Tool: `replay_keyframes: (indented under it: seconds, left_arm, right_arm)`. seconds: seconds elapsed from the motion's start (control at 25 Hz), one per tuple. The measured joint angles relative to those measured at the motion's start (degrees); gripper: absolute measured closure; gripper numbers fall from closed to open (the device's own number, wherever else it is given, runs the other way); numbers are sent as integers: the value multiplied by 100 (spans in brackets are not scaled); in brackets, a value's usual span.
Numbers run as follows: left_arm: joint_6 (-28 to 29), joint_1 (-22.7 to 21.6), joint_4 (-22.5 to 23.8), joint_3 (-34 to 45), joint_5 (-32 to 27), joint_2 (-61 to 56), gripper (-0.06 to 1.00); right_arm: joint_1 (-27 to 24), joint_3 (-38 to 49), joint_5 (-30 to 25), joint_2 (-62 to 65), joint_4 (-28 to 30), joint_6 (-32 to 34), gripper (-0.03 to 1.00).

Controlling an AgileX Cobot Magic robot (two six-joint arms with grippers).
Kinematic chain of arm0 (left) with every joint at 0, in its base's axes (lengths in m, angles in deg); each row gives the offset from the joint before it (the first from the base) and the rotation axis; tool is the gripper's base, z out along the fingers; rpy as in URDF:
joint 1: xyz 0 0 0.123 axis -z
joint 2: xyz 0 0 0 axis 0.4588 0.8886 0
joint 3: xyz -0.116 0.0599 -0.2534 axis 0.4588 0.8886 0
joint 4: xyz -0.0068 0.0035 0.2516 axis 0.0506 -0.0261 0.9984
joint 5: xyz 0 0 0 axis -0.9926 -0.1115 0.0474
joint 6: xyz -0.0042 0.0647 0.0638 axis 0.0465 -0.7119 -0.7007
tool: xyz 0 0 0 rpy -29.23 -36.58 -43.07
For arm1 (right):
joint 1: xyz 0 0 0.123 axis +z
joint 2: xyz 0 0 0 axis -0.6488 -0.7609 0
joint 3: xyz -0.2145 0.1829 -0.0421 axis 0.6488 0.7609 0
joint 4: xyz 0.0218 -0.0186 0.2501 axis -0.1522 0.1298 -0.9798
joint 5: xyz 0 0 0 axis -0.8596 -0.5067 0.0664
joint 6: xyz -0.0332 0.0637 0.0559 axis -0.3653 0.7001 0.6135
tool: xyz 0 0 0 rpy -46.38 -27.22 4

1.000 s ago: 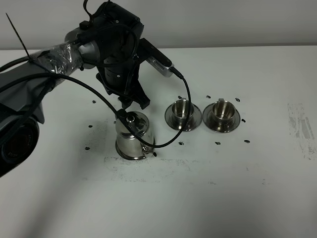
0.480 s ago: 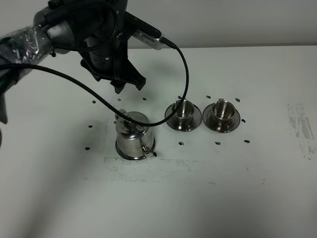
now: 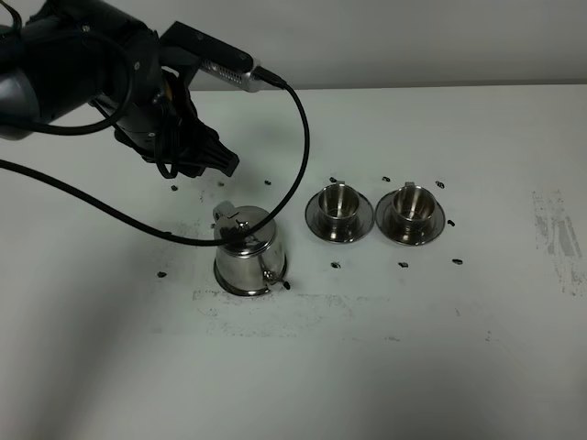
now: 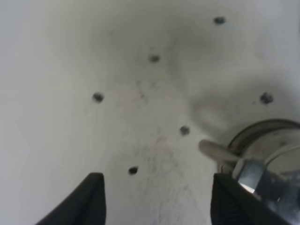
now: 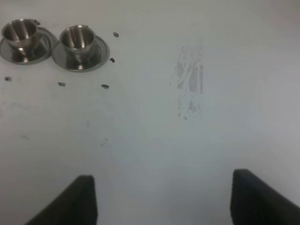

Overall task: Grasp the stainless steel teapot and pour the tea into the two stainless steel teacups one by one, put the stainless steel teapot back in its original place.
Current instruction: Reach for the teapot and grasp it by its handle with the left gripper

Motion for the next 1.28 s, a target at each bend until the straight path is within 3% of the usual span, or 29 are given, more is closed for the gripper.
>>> replay_keyframes:
  seconds: [0.2,0.44,0.8,1.28]
  left_arm:
    - [-798,-6,-433,63,621,357,47]
    - [-1475,-19,-661,63,681,632,47]
    - [-1535,-238,-643,63,236,632,47]
    - [-1553,-266,-643,63,1081,734,47]
  right_arm:
    - [0,0,0,0,0,0,38]
    - [0,0,0,0,0,6,38]
    - [0,0,0,0,0,6,38]
    - [0,0,0,0,0,6,38]
